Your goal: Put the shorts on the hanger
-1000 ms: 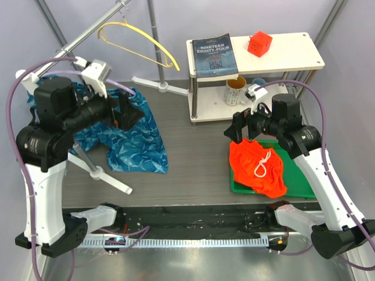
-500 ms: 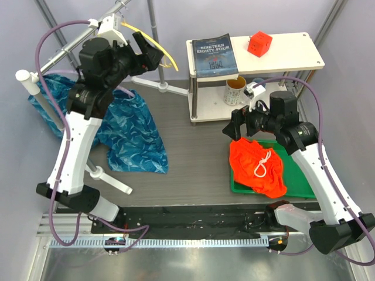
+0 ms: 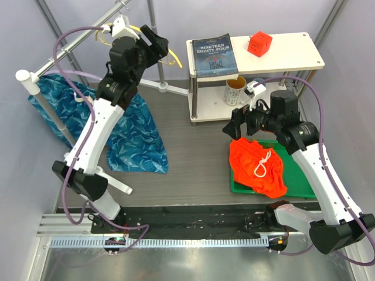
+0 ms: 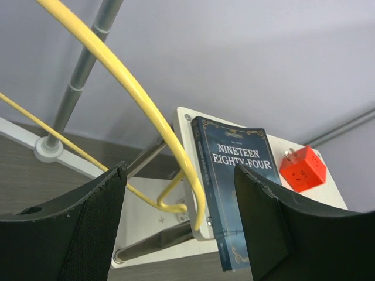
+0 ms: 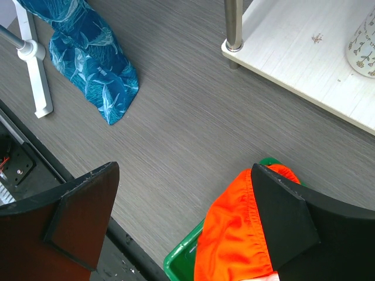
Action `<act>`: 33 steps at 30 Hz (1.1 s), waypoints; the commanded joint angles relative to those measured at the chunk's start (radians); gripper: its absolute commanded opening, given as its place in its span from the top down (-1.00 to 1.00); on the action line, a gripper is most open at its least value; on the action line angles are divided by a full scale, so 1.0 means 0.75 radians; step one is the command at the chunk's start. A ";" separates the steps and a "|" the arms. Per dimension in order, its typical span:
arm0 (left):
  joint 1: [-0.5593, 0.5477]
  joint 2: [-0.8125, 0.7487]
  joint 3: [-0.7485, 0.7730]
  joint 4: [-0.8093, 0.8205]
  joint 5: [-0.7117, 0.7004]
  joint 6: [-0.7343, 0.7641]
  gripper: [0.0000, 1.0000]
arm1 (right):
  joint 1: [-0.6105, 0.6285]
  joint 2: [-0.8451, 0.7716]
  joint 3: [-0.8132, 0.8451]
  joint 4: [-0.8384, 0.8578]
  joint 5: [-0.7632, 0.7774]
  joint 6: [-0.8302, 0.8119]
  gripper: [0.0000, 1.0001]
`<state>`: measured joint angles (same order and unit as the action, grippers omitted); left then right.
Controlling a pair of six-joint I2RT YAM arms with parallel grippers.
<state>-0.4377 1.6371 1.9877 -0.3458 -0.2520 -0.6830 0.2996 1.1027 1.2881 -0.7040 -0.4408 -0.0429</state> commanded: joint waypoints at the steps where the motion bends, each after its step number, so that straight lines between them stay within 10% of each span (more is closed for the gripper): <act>1: -0.026 0.071 0.076 0.089 -0.140 -0.055 -0.45 | -0.005 -0.024 0.054 0.057 -0.001 0.000 -1.00; 12: -0.032 0.206 0.182 0.093 -0.163 -0.177 -0.40 | -0.005 -0.036 0.060 0.045 0.009 -0.023 -1.00; 28: -0.003 0.282 0.256 0.072 -0.231 -0.229 0.93 | -0.005 -0.065 0.080 0.018 0.033 -0.080 -0.99; 33: 0.005 0.274 0.281 0.103 -0.239 -0.216 0.99 | -0.007 -0.069 0.070 0.016 0.027 -0.082 -1.00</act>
<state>-0.4423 1.8545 2.1323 -0.3401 -0.3935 -0.8604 0.2989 1.0718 1.3113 -0.7090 -0.4252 -0.0864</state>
